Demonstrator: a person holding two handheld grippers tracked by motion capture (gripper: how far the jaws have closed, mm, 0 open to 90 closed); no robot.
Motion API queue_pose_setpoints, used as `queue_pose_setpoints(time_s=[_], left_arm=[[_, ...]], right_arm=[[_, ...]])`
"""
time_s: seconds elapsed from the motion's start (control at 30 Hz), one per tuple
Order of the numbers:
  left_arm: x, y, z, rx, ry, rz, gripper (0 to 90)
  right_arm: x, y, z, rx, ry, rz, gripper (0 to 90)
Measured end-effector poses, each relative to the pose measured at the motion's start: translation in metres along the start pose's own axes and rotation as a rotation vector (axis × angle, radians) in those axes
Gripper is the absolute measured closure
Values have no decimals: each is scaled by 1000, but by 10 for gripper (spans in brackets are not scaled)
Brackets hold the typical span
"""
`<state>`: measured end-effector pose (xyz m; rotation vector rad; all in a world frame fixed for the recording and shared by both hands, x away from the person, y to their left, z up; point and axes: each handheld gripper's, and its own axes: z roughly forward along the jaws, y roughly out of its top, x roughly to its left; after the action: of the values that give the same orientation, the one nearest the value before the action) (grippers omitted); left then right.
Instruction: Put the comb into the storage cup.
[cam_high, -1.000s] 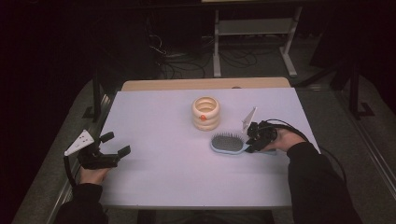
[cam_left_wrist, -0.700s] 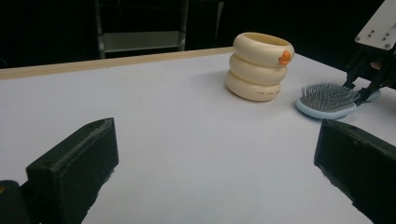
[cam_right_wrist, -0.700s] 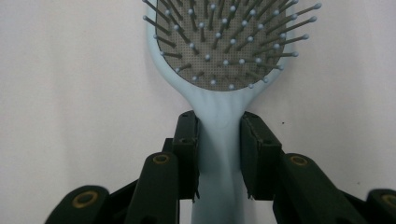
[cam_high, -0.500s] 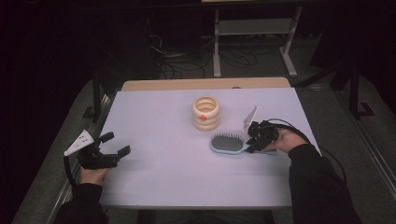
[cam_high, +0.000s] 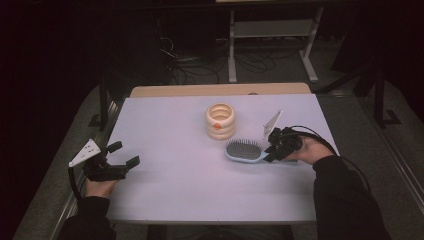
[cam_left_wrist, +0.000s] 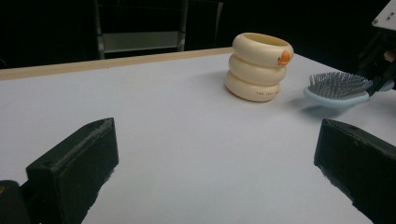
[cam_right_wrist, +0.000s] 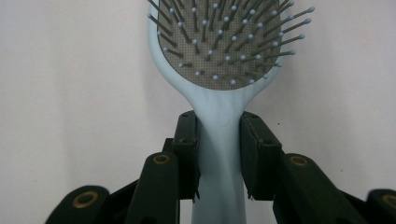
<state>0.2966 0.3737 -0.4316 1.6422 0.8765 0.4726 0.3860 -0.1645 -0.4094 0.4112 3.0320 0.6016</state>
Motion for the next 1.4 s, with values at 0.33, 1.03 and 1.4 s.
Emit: queue_pose_setpoints(time_s=[0.33, 1.03, 1.4], left_arm=[[0, 0, 0, -5, 0, -3, 0], [0, 0, 0, -5, -5, -5, 0], [0, 0, 1, -3, -6, -5, 0]], right_arm=[[9, -1, -25, -17, -21, -4, 687], [17, 23, -59, -45, -80, -44, 686], [19, 32, -72, -61, -98, -62, 687]])
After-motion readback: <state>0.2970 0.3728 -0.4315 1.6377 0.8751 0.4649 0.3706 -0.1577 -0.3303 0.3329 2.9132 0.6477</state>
